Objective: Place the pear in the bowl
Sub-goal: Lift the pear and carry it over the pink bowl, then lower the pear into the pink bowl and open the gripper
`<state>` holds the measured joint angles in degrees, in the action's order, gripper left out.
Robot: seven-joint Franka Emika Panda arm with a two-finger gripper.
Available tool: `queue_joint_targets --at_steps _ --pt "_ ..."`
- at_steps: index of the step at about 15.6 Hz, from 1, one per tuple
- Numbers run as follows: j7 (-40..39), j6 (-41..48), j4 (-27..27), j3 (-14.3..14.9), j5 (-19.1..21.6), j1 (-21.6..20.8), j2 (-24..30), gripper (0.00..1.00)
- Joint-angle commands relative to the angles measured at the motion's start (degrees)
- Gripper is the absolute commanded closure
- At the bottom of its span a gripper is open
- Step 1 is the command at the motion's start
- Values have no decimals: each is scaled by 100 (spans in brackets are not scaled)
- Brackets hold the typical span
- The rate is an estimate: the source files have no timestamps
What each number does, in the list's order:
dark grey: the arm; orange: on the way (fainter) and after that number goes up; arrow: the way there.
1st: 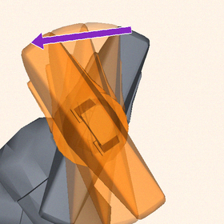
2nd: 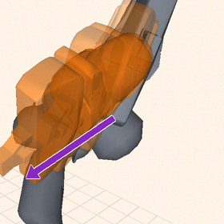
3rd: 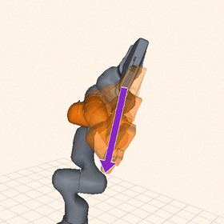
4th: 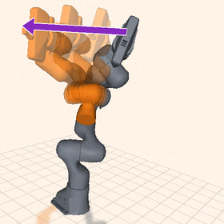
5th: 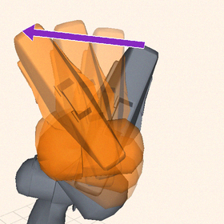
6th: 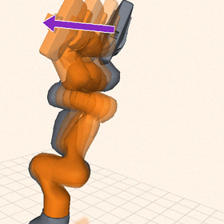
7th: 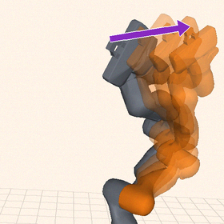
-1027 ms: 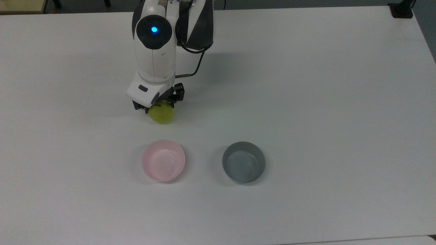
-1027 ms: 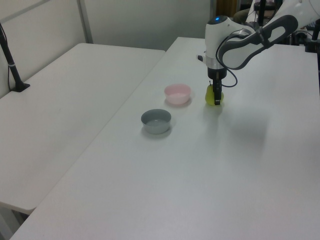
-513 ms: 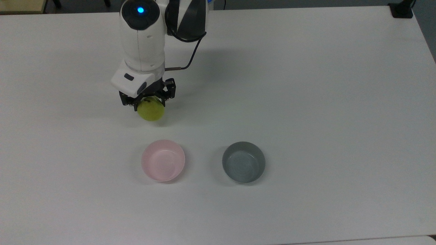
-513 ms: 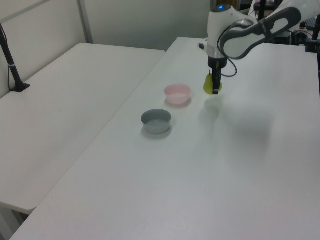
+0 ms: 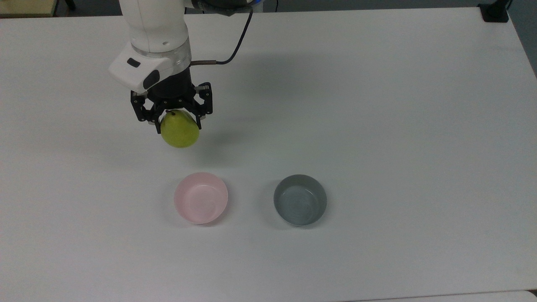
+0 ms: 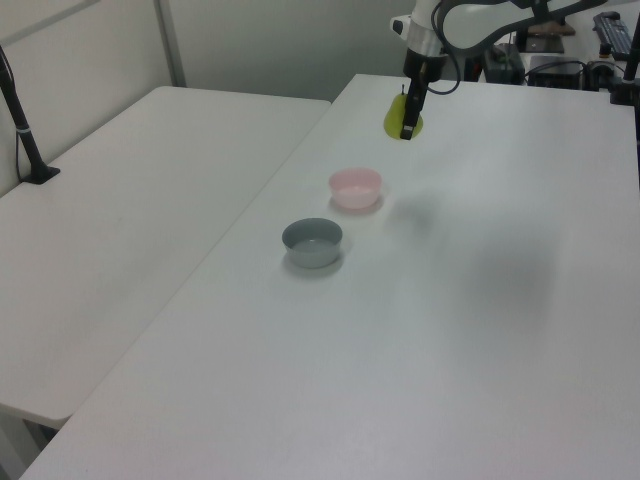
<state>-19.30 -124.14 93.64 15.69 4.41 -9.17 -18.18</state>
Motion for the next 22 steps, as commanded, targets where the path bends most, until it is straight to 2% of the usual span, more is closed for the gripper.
queue_joint_targets --at_steps 1,3,7,9,17,20,22 --pt "417 128 -811 66 166 -94 -703 80" --pt "602 -4 -1215 31 166 -94 -1090 80" --pt "1059 -785 -1410 -4 148 -76 -1635 80" --pt "1078 -857 -1559 -4 113 -94 -1925 80" --pt "1086 -936 -1524 -13 104 -182 -2172 79" --pt "1086 -989 -1516 -13 95 -252 -2234 71" --pt "1086 -989 -1507 -13 95 -252 -2234 48"
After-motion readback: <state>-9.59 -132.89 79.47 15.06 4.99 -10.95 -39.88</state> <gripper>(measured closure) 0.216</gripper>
